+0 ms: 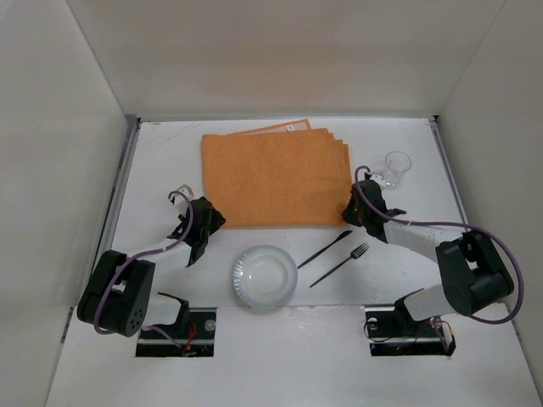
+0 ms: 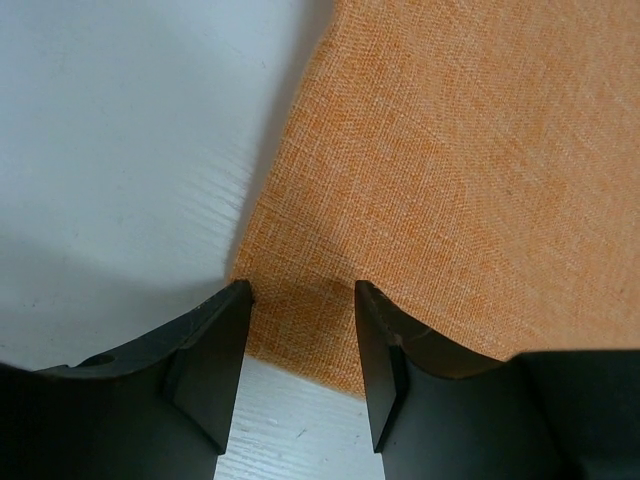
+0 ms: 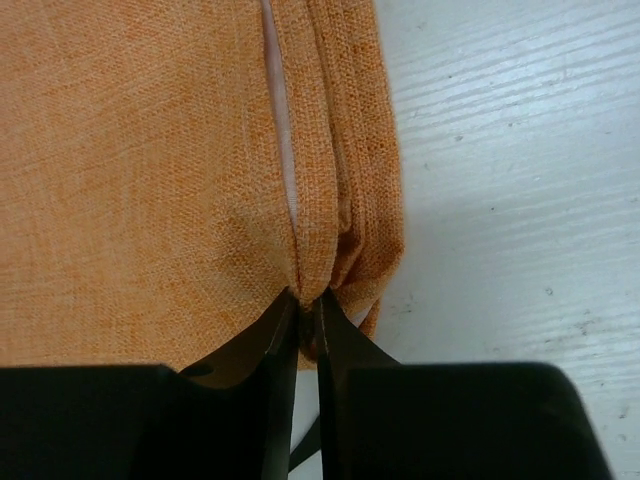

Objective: Set the dinner table for one person

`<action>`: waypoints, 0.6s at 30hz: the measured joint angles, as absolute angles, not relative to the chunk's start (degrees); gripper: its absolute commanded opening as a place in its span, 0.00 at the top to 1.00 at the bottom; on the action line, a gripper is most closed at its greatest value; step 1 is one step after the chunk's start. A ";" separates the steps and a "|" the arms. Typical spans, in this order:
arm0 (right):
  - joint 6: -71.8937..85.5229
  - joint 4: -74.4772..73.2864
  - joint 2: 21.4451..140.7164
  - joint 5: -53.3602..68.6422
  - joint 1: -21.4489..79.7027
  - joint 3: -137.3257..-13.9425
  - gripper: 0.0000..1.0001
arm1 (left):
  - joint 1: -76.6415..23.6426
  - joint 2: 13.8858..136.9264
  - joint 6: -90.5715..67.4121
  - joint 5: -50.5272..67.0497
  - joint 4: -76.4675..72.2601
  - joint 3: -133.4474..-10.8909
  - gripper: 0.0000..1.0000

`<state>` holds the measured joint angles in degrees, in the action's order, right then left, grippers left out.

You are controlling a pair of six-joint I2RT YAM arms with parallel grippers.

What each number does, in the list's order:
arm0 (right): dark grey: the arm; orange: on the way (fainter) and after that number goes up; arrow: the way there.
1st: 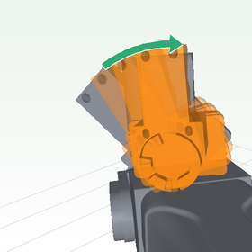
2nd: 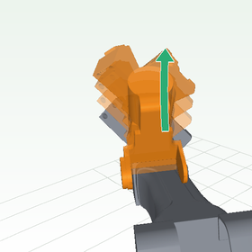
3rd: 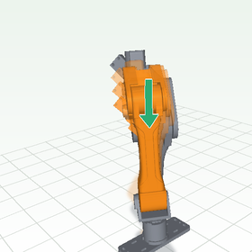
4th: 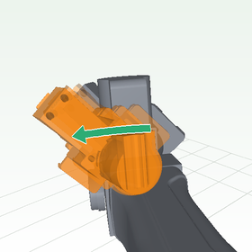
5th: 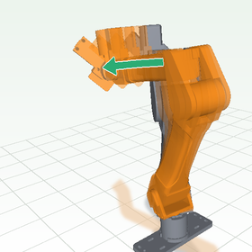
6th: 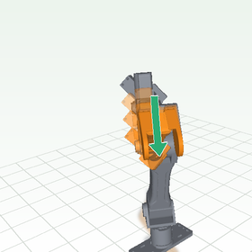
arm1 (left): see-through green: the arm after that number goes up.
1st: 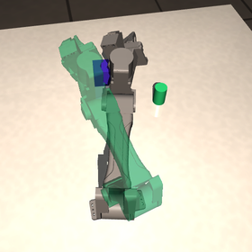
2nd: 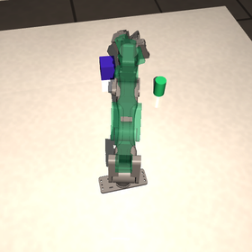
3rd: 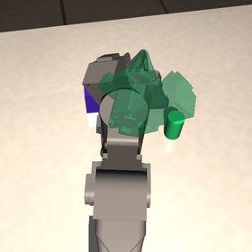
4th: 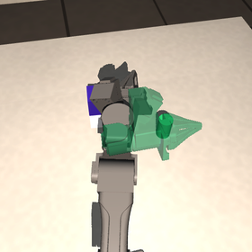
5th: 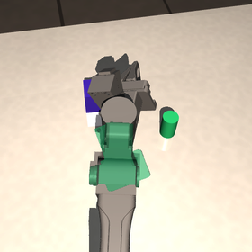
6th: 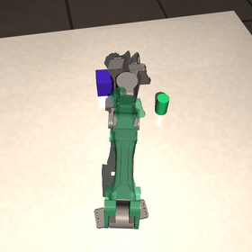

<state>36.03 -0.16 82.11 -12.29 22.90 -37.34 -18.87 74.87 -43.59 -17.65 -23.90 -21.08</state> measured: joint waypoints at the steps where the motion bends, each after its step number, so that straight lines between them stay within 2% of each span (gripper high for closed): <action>1: 36.14 -0.19 81.97 -12.03 22.81 -37.34 0.89 | -18.57 74.85 -43.70 -17.41 -24.03 -20.99 0.57; 7: 37.47 -0.56 76.77 -10.94 22.02 -34.68 0.91 | -16.67 73.76 -44.07 -16.67 -24.36 -19.51 0.58; 9: 38.00 -0.60 75.26 -10.44 21.85 -33.28 0.88 | -16.51 73.43 -44.10 -16.51 -24.16 -19.35 0.58; 10: 38.33 -0.62 74.91 -10.26 21.71 -32.75 0.82 | -16.51 73.28 -44.16 -16.49 -24.16 -19.20 0.59; 13: 39.33 -0.91 73.95 -10.35 21.19 -31.48 0.53 | -16.49 72.51 -44.38 -16.27 -24.08 -18.65 0.59; 14: 39.48 -0.89 73.41 -10.37 20.84 -31.07 0.46 | -16.47 72.01 -44.42 -16.14 -24.03 -18.31 0.59; 18: 39.24 -1.67 68.25 -10.79 20.14 -30.02 0.40 | -16.53 66.96 -44.45 -15.77 -22.00 -15.92 0.57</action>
<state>39.24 -1.67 68.25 -10.79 20.14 -30.02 -16.53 66.96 -44.45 -15.77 -22.00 -15.92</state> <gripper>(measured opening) 0.590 0.423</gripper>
